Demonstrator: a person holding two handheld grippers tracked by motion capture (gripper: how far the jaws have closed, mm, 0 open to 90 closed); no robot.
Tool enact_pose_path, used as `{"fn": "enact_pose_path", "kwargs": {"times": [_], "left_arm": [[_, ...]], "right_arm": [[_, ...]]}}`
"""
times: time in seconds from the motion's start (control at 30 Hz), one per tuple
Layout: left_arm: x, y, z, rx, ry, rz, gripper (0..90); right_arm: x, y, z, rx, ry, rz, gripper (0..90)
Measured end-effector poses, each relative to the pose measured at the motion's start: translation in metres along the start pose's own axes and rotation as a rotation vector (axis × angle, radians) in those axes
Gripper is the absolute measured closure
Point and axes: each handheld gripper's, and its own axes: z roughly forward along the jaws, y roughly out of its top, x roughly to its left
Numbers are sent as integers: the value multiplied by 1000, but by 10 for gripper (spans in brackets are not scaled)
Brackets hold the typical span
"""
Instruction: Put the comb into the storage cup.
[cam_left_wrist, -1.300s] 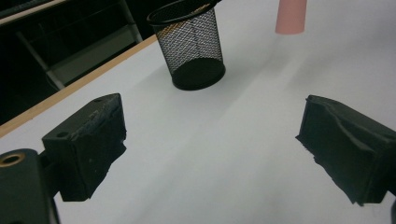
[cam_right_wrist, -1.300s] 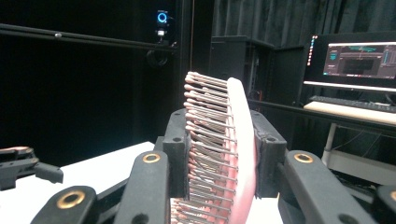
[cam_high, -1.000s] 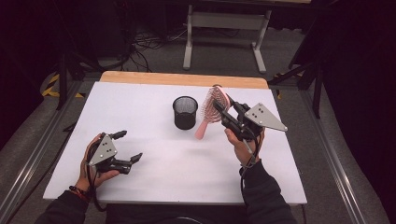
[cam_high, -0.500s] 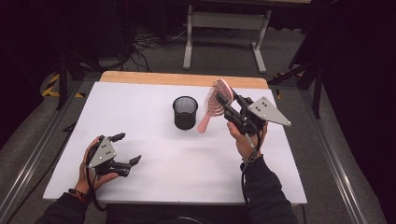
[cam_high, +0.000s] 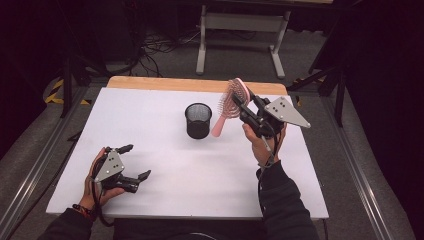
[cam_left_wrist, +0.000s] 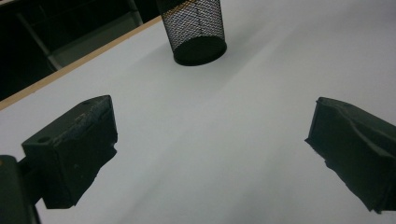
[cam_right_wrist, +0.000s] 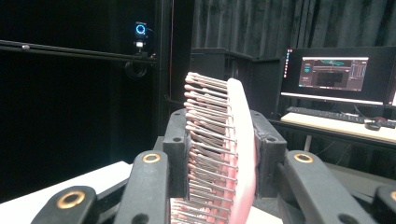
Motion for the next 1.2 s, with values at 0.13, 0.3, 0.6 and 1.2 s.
{"fn": "enact_pose_path", "kwargs": {"times": [0.13,0.3,0.6,1.2], "left_arm": [[-1,0,0,-2,-3,2,31],[-1,0,1,-3,-6,0,33],[-1,1,-1,-11,-1,4,40],[-2,2,-2,-25,-9,-1,47]], "right_arm": [[0,3,3,-7,-2,-10,650],[-2,8,5,-15,-8,-11,650],[0,17,12,-24,-6,-27,650],[2,21,33,-29,-6,-18,650]]}}
